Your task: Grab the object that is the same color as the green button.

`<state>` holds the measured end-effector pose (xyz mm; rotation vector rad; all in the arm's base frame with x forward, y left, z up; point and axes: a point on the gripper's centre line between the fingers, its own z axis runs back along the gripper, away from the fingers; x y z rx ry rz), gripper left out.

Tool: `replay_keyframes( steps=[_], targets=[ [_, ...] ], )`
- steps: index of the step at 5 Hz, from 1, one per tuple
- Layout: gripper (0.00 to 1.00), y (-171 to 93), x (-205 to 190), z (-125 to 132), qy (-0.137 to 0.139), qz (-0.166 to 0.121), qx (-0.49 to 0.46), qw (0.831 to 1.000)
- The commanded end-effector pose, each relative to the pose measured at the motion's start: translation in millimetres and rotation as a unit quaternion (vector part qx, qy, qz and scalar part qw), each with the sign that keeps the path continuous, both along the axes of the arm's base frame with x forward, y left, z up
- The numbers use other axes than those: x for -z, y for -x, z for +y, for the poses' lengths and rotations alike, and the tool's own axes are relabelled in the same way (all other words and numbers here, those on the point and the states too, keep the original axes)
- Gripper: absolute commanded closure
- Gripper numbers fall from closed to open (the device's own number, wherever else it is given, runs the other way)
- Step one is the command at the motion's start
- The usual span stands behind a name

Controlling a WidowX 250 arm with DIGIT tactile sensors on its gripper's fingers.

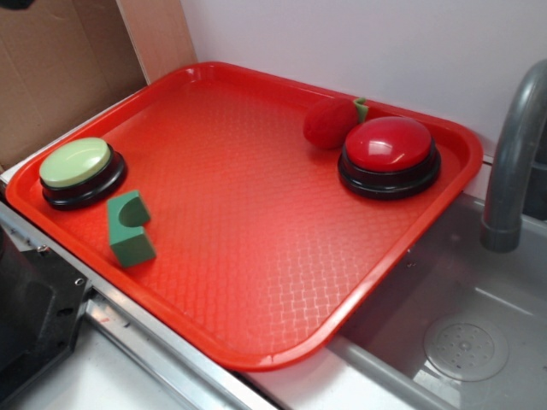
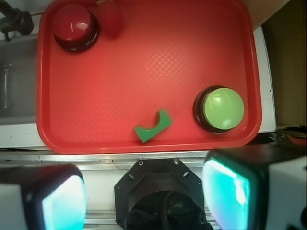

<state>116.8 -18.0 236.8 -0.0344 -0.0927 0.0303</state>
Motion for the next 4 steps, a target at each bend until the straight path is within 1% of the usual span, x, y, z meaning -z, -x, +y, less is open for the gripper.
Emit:
replay_keyframes(
  steps=[1,2,3,4],
  targets=[
    [0.00,0,0,0,0.000,0.000,0.000,1.000],
    [0.00,-3,19,13,0.003,0.012,-0.095,0.995],
    [0.00,-7,45,18,0.008,-0.016,-0.178,0.984],
    [0.00,-14,82,23,-0.002,-0.025,-0.279,0.960]
  ],
)
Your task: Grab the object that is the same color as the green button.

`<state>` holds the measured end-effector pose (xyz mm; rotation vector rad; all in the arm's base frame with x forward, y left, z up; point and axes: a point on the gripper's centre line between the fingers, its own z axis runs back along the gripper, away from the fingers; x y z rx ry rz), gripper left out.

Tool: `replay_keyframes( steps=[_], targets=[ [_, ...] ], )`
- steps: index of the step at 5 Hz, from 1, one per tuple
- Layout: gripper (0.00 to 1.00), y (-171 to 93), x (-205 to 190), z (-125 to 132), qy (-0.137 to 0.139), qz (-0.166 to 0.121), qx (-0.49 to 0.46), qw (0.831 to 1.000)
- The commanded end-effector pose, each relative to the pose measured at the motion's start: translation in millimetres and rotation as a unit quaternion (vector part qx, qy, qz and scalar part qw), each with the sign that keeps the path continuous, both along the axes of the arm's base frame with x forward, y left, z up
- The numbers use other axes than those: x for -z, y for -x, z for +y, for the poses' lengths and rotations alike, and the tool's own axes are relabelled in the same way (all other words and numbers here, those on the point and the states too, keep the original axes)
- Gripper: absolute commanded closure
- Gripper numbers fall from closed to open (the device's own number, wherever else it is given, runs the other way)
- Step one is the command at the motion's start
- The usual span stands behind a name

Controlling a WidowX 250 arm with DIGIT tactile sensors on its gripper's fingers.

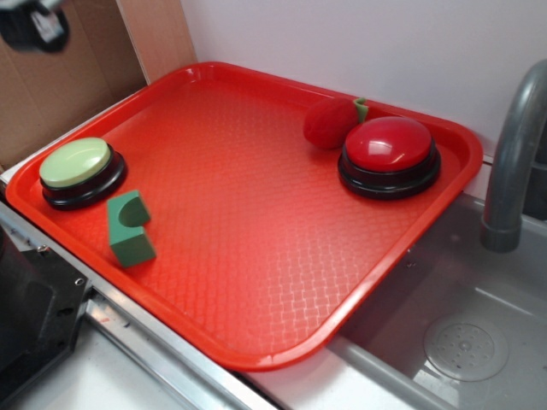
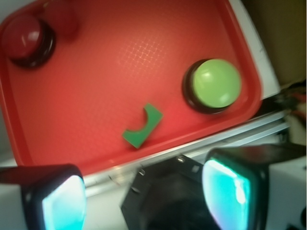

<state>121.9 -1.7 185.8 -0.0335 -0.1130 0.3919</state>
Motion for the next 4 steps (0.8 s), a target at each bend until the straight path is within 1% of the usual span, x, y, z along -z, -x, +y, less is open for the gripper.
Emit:
replay_keyframes(
  steps=[1,2,3,4],
  targets=[
    [0.00,-16,71,12,0.002,-0.021,-0.143,0.989],
    [0.00,-22,104,18,-0.013,-0.002,-0.184,0.983],
    [0.00,-25,136,25,-0.017,0.013,-0.216,0.976],
    [0.00,-29,167,31,-0.005,0.017,-0.217,0.976]
  ],
)
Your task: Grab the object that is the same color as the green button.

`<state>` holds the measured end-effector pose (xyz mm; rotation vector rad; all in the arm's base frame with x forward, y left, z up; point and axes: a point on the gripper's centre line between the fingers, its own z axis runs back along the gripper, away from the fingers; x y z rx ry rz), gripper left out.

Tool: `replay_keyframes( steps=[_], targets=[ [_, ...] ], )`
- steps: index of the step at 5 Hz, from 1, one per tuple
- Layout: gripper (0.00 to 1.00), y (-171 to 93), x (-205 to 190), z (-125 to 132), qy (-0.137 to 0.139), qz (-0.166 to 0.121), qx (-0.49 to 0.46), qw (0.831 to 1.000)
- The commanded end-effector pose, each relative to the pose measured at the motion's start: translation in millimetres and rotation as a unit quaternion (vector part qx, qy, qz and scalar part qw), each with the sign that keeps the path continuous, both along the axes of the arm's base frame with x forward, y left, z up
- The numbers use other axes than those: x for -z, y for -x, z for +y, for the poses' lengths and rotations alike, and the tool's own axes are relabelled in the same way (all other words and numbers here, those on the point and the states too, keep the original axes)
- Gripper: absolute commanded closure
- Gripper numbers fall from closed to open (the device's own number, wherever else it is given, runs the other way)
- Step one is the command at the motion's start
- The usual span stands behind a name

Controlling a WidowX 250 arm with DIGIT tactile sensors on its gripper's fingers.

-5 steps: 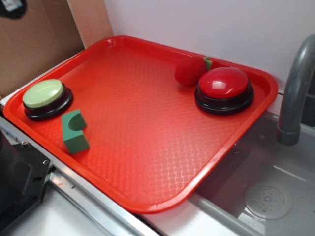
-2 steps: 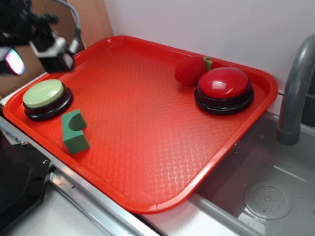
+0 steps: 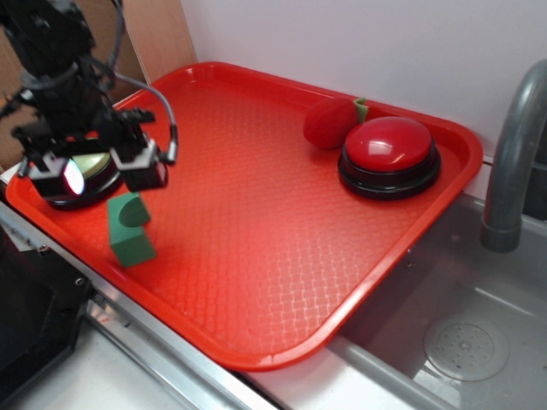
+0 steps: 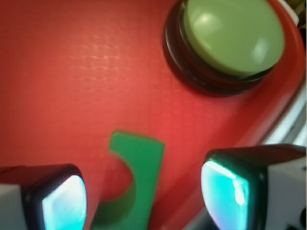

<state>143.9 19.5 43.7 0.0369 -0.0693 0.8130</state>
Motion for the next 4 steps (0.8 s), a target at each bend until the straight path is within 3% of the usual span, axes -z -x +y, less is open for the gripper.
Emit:
replay_keyframes(
  steps=[1,2,4],
  targets=[
    [0.00,-6,41,9,0.027,-0.029,0.008,0.999],
    [1.00,-6,38,8,0.022,-0.038,0.003,0.999],
    [1.00,-10,31,5,0.017,-0.038,0.008,0.999]
  ],
)
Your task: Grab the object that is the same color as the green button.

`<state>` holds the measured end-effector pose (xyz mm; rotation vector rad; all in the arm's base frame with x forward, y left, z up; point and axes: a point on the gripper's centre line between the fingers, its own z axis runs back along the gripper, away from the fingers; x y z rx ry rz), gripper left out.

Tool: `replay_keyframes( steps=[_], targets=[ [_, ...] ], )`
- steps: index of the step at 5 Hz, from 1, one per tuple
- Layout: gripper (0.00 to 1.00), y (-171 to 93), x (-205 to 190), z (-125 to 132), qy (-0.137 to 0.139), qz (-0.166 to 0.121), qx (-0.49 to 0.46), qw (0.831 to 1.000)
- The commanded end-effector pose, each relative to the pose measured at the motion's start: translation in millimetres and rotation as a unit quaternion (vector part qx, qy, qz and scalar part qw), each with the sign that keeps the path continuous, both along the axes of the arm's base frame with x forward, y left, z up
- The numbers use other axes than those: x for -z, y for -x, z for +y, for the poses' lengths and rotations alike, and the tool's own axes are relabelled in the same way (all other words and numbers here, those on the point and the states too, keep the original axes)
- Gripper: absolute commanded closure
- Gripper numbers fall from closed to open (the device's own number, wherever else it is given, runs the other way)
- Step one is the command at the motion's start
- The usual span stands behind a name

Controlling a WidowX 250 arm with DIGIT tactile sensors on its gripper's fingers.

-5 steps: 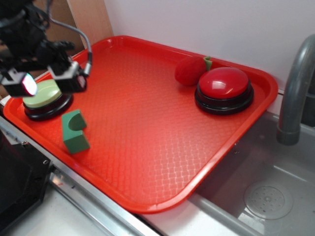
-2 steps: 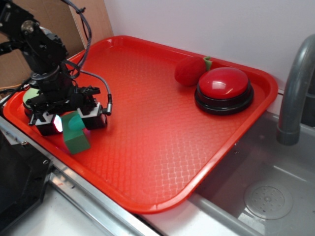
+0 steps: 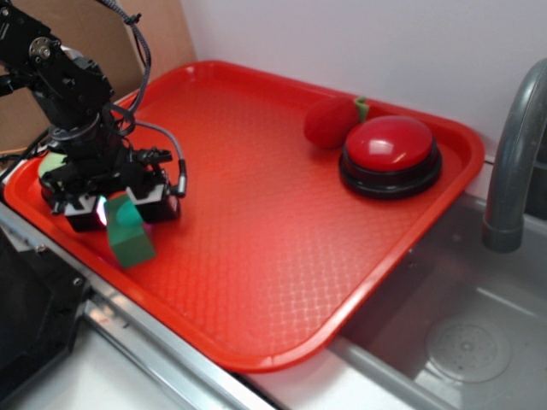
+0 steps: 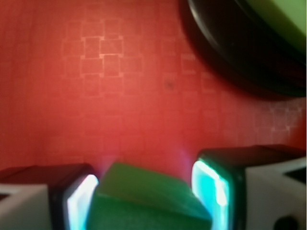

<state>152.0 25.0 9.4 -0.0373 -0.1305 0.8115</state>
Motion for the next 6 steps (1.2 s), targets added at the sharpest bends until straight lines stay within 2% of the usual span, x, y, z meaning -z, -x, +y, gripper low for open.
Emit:
replay_keyframes(
  steps=[1,2,3,4,5,6],
  targets=[
    [1.00,-10,-39,3,-0.004,0.029,0.030,0.999],
    [1.00,-20,-89,2,0.027,0.012,0.095,0.995],
    [1.00,-41,-131,-12,0.032,0.042,0.163,0.985],
    [1.00,-56,-170,-27,0.043,0.040,0.248,0.967],
    [1.00,-71,-196,-36,0.020,0.026,0.299,0.954],
    [1.00,-72,-204,-33,0.022,0.005,0.318,0.948]
  ],
)
